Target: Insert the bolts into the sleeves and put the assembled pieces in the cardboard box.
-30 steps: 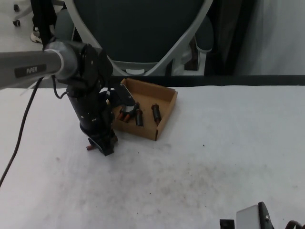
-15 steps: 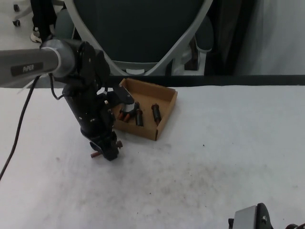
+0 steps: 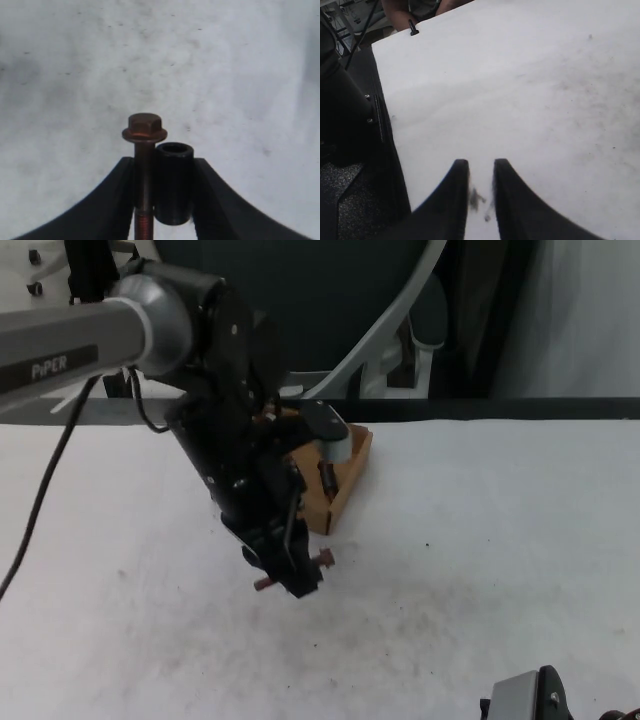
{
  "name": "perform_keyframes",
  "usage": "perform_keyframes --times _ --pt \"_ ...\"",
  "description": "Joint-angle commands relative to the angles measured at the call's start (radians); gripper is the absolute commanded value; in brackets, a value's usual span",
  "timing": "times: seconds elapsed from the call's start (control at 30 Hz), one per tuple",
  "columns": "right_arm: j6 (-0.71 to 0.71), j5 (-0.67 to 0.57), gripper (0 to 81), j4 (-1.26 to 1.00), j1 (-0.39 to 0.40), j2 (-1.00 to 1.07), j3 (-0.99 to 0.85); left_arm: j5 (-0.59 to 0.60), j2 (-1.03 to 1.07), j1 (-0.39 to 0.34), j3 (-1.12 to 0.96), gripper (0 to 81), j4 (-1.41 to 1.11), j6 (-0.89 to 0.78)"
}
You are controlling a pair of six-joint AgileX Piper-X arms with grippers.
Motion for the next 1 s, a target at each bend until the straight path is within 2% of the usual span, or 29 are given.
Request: perform_keyframes --times 0.0,0.07,0.2,0.53,0.63,0.77,0.97 --pt "0.007 -0.001 18.3 0.002 0.001 -0.005 0.0 0.036 -0.045 -0.031 0.025 0.8 0.044 -0.002" --pt "0.007 -0.008 18.3 0.017 0.001 -0.005 0.0 0.078 -0.065 -0.038 0.068 0.8 0.042 0.009" --pt "0.007 -0.007 18.3 0.045 0.001 -0.005 0.0 0.263 -0.131 -0.038 0.232 0.8 -0.078 0.085" --pt "0.007 -0.007 18.3 0.046 0.001 -0.005 0.0 0.271 -0.432 -0.038 0.764 0.8 -0.781 -0.217" --pt "0.007 -0.007 18.3 0.046 0.001 -0.005 0.0 0.228 -0.535 -0.038 0.911 0.8 -0.997 -0.329" --pt "0.007 -0.007 18.3 0.046 0.001 -0.005 0.0 0.092 -0.671 -0.056 1.081 0.8 -1.168 -0.402" --pt "0.007 -0.007 18.3 0.046 0.001 -0.005 0.0 -0.132 -0.784 -0.072 1.173 0.8 -1.197 -0.462"
